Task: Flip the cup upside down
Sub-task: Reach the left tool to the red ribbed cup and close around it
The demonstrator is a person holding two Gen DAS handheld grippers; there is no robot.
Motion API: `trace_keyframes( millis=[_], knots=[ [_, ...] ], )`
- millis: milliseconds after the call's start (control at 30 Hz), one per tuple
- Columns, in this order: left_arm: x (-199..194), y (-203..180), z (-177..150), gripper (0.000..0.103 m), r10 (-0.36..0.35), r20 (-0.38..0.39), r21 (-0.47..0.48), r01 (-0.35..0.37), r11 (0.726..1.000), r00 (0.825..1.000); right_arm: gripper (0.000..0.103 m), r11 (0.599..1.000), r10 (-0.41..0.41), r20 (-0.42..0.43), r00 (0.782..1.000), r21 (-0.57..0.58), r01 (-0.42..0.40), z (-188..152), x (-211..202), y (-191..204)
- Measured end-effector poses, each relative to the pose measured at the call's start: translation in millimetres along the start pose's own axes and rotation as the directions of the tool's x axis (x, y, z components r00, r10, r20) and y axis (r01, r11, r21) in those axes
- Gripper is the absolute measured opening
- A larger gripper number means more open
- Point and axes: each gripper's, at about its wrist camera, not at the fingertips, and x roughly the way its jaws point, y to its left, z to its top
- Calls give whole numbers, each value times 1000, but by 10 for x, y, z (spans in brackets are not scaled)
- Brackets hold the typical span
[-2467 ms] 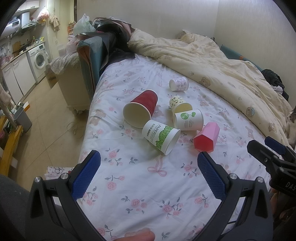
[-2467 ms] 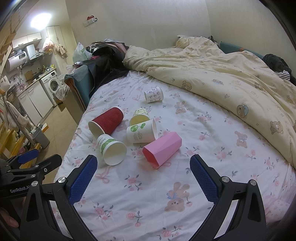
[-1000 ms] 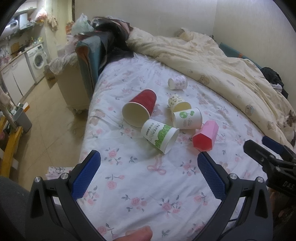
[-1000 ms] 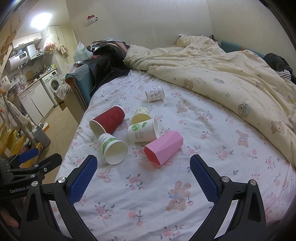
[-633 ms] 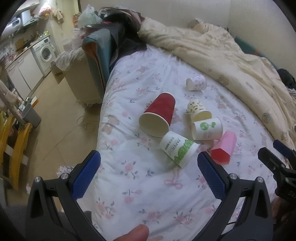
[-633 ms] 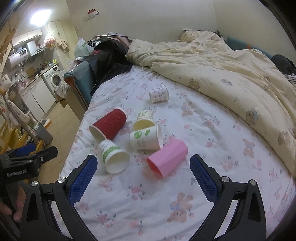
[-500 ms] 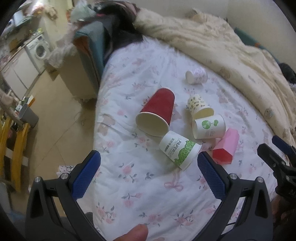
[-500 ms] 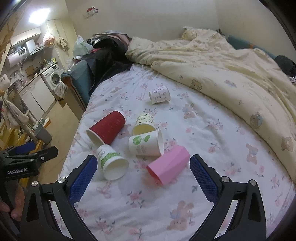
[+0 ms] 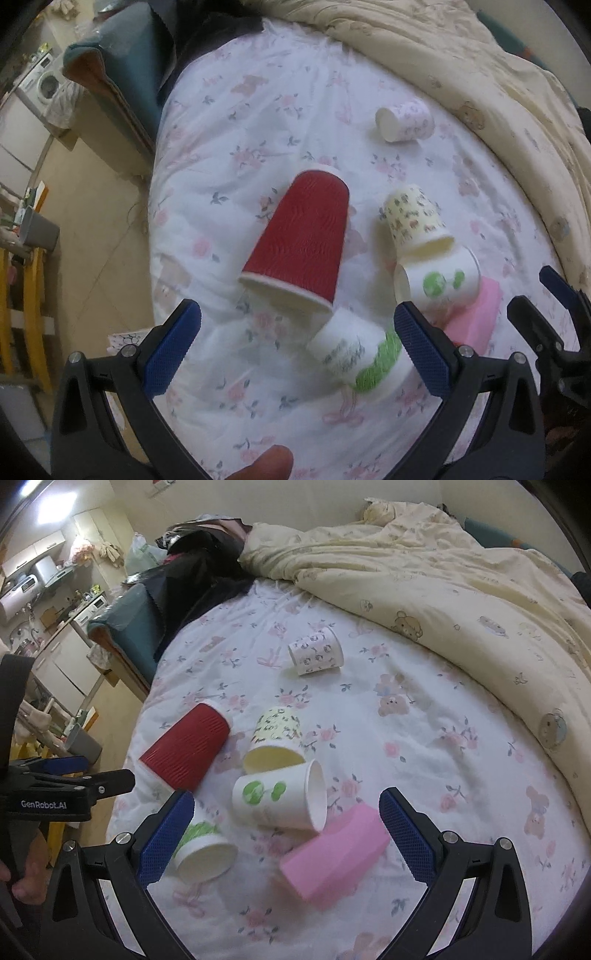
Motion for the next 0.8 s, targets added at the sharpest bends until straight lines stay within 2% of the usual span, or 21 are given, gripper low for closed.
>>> trace_keyframes(
  millis=[200,333,433,567,633,700,733,800],
  knots=[
    [329,-73,249,103,40,-35,46,-38,998,999,102,1000,-18,-11,1000,-9,18,195,268,-39],
    [642,-195,446,103,70,-126,124,-54,991,990,102,1000,-9,-1,1000,-2,9,254,314,-71],
    [878,-293,520,103,66,-217,184,-26,983,974,102,1000,-12,-3,1000,-4,12,223,330,-90],
    [1051,-313,542,103,91,-241,205,-41,978,966,102,1000,-3,-23,1000,5,3,187,376,-102],
    [1125,-297,544,98,107,-244,209,-56,976,964,102,1000,-4,-21,1000,0,4,176,369,-98],
    [1191,-276,540,77,114,-256,204,-61,977,960,102,1000,-6,-13,1000,-8,6,182,350,-97],
    [1200,-261,541,75,118,-250,200,-68,977,961,102,1000,-7,-8,1000,-9,7,190,340,-100],
    [1157,-215,560,74,66,-228,168,-27,985,972,102,1000,-6,-4,1000,1,6,205,325,-125]
  ],
)
